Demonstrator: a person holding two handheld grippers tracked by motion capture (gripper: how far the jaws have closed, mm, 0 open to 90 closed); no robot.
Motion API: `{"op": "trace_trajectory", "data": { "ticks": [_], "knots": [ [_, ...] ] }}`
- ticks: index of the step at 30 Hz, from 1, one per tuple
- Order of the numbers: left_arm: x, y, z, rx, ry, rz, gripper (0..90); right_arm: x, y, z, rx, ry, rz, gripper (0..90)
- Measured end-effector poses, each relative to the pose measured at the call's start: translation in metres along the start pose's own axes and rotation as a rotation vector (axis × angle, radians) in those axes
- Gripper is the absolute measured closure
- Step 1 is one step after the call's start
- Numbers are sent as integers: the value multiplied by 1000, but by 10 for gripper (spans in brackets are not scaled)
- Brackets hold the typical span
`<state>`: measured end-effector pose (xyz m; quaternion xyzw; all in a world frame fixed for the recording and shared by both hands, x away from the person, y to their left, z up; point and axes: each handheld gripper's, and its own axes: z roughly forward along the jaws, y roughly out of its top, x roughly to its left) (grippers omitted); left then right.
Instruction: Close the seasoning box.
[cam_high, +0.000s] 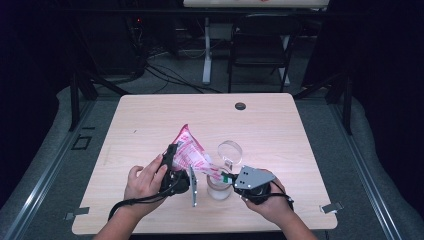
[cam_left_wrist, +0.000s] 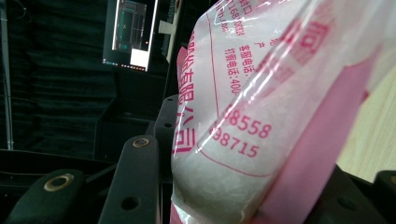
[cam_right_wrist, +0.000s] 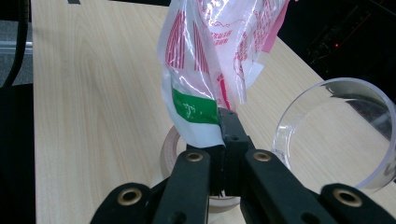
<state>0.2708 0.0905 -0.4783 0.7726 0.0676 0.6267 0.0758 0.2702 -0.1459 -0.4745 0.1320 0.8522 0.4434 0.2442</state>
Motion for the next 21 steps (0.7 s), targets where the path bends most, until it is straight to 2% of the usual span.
{"op": "trace_trajectory", "data": {
  "ticks": [21],
  "knots": [
    [1,1,0,-7,9,6,625,-1,-1,1,1,4,5,900]
  ]
}}
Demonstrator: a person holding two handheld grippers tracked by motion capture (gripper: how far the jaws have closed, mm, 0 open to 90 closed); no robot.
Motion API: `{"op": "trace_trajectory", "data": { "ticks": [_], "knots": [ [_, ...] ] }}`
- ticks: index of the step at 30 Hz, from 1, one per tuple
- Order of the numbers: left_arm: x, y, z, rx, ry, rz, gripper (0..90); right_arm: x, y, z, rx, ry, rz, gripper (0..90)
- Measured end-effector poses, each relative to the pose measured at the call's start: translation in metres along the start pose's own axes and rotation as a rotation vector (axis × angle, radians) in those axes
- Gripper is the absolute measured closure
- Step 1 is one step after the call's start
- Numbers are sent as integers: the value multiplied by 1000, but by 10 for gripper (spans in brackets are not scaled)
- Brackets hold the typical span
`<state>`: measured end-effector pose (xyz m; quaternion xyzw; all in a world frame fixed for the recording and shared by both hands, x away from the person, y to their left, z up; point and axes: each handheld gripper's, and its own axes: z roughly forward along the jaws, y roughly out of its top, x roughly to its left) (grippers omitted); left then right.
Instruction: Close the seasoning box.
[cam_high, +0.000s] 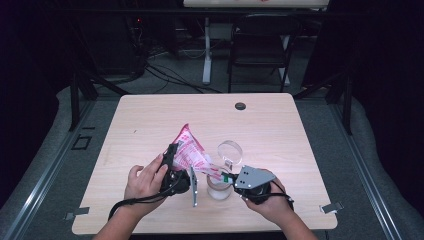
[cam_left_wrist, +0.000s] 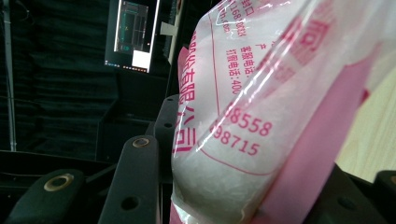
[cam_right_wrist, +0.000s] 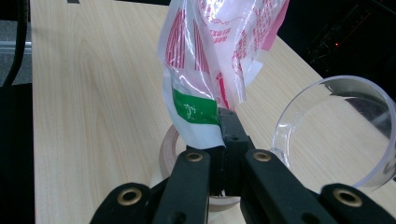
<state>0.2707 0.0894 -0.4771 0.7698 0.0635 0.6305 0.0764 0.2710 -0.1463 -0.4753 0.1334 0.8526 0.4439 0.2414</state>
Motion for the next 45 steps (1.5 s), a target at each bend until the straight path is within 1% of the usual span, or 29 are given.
{"op": "trace_trajectory", "data": {
  "ticks": [14,23,24,26,35,37,39,41,45],
  "knots": [
    [1,1,-1,3,-3,-1,625,0,0,0,2,-1,1,900],
    [2,1,0,-6,4,1,625,0,0,0,0,-3,3,900],
    [2,1,0,-6,4,1,625,0,-1,0,-7,-1,9,900],
    [2,2,0,-6,4,0,625,0,0,0,0,-2,2,900],
    [2,2,0,-8,4,2,625,-1,0,0,2,-5,1,900],
    [2,2,0,-7,3,3,626,0,-1,0,-6,-1,7,900],
    [2,2,0,-8,5,4,625,0,0,0,-1,-3,3,900],
    [3,3,0,-1,-1,6,625,-1,0,0,0,-4,2,900],
    [3,3,0,-1,-1,9,625,-1,-1,0,-1,-5,3,900]
  ]
}}
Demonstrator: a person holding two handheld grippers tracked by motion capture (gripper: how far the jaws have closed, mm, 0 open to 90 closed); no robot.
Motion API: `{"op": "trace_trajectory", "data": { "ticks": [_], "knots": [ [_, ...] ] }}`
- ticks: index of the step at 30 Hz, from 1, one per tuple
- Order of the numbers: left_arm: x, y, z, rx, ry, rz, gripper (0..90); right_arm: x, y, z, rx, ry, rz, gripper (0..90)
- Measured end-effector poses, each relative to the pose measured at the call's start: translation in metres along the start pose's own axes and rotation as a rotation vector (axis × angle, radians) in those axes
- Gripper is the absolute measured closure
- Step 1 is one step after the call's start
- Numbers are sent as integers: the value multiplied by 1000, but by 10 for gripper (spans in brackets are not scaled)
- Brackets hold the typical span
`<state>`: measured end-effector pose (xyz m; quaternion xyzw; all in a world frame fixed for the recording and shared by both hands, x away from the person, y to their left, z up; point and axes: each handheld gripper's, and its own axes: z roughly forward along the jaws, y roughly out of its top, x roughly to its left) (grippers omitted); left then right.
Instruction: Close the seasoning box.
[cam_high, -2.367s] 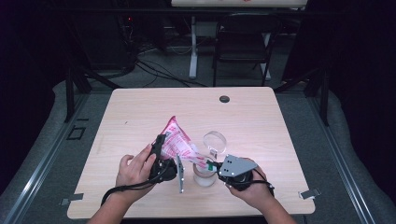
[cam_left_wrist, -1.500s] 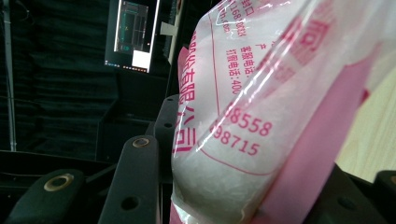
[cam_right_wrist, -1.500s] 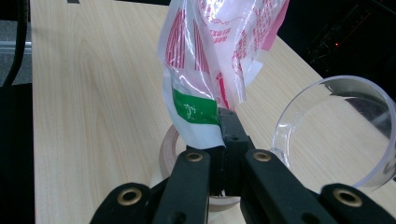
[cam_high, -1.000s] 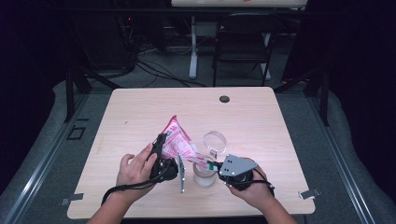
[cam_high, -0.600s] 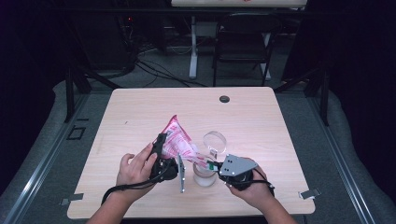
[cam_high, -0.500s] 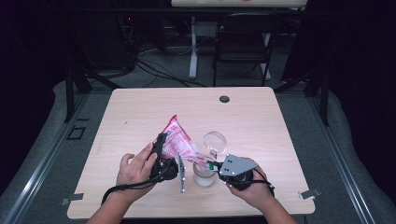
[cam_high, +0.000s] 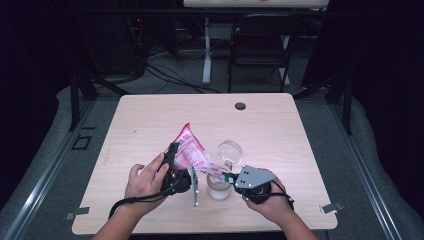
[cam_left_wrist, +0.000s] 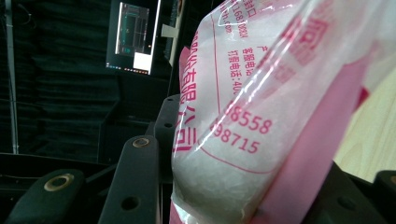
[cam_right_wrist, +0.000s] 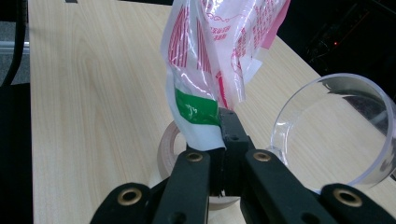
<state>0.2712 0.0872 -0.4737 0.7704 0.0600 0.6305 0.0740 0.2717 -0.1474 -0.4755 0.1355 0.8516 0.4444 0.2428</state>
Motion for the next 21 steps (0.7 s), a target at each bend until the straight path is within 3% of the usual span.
{"op": "trace_trajectory", "data": {
  "ticks": [21],
  "knots": [
    [2,2,0,-7,7,7,625,0,0,-1,1,-5,-1,900]
  ]
}}
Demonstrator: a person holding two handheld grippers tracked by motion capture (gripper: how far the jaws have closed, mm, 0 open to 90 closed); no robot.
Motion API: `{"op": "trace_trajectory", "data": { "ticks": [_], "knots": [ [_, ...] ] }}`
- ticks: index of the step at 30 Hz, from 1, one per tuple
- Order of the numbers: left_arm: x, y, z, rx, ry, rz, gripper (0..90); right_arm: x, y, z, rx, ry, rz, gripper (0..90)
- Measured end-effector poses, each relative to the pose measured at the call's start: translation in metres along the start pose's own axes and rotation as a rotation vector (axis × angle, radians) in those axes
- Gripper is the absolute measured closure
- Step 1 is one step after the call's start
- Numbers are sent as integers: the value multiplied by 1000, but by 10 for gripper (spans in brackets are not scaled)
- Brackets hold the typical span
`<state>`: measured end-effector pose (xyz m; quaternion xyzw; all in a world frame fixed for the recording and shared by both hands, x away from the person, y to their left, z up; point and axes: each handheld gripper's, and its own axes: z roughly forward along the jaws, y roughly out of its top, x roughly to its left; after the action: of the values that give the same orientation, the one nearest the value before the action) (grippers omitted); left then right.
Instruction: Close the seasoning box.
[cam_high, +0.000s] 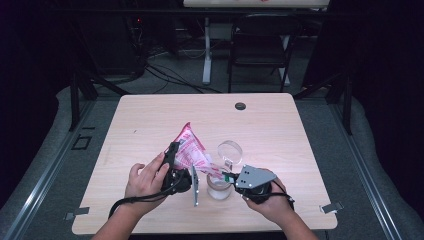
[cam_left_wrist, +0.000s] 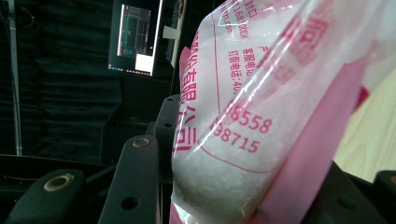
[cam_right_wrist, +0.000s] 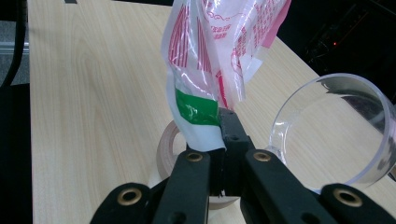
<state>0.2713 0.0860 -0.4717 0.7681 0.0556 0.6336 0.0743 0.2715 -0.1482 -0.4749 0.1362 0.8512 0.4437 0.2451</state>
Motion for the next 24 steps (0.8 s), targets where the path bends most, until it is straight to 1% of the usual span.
{"op": "trace_trajectory", "data": {
  "ticks": [16,22,23,24],
  "knots": [
    [1,1,0,-7,9,5,624,0,0,0,0,-2,2,900],
    [2,2,-1,-3,7,4,624,0,0,0,0,-1,3,900],
    [1,2,0,-2,3,-4,624,0,0,0,-2,0,4,900],
    [2,2,-1,-4,10,2,624,0,0,0,-2,0,4,900]
  ]
}}
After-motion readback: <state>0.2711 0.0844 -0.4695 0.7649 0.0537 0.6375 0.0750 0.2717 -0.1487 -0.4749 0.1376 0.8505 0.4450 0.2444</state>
